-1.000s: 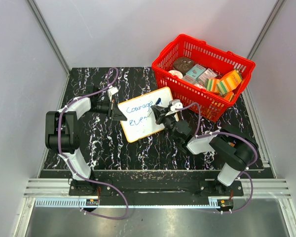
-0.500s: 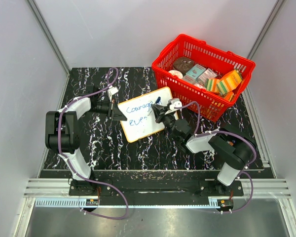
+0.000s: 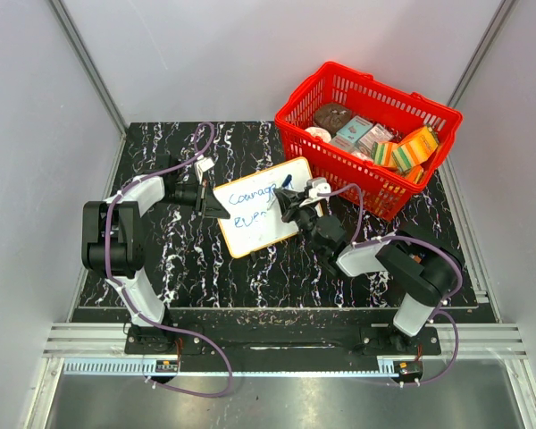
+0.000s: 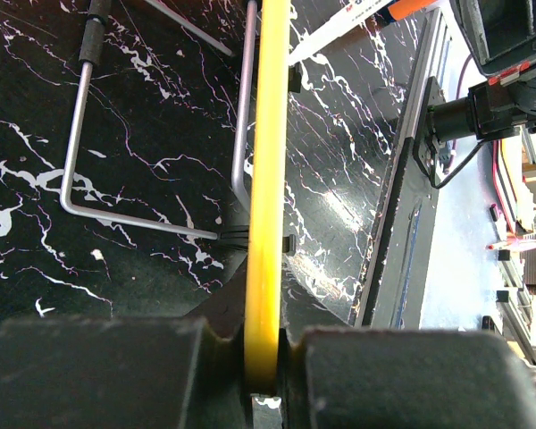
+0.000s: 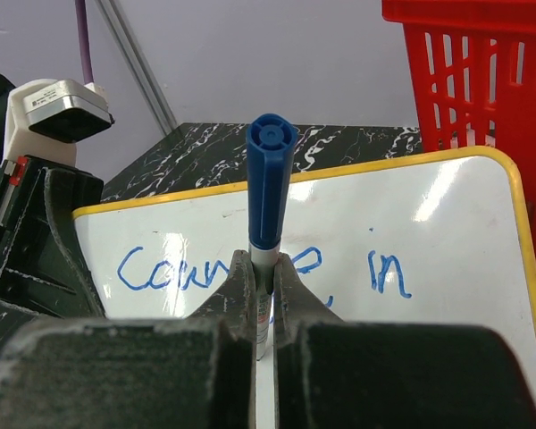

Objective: Write a sentence on the whiteboard

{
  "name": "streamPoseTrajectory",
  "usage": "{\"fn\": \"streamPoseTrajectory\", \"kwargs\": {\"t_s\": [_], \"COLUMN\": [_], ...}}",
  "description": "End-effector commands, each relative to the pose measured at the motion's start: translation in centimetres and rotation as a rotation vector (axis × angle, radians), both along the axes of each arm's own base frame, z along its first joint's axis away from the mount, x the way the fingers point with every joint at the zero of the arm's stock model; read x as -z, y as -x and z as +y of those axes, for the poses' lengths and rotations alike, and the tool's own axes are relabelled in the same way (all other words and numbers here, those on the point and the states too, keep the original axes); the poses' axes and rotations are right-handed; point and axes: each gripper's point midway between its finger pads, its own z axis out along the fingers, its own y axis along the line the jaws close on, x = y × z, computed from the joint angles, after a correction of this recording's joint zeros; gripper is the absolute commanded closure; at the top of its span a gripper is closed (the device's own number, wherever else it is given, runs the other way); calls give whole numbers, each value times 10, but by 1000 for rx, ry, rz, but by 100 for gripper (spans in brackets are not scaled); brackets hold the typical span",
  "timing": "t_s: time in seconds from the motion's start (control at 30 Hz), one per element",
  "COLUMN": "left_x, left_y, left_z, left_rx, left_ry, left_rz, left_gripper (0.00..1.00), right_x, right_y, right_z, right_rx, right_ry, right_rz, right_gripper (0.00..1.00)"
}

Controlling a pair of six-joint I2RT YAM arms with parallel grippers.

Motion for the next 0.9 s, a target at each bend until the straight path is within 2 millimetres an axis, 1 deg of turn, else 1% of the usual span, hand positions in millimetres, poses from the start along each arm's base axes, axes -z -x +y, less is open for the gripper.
{"fn": "streamPoseTrajectory", "kwargs": {"t_s": [0.0, 0.03, 0.23, 0.37, 0.47, 0.63, 0.73, 0.87], "left_x": [22, 23, 22, 23, 22, 21, 22, 22], "left_y": [-10, -10, -10, -10, -10, -9, -10, -9], "left_z": [13, 13, 13, 13, 13, 13, 13, 13], "left_rx": [-6, -5, -6, -5, -7, -7, -7, -6], "left_ry": [-156, -156, -156, -156, -157, -157, -157, -157], "left_rz": [-78, -76, -77, -76, -78, -80, -78, -78], "left_gripper": [100, 100, 100, 100, 100, 100, 100, 100], "right_x": [-22, -17, -2, -3, -18, -51, -60, -64], "right_y": [0, 1, 6, 7, 9, 10, 6, 1], "right_z": [-12, -13, -21, -23, -21, -23, -25, -28], "right_rx": [29, 30, 42, 44, 29, 34, 56, 70], "right_ry": [-123, -117, -112, -114, -131, -169, -163, -164], "right_rz": [-71, -59, -22, -27, -60, -122, -138, -147], "right_gripper": [100, 100, 100, 100, 100, 100, 100, 100]}}
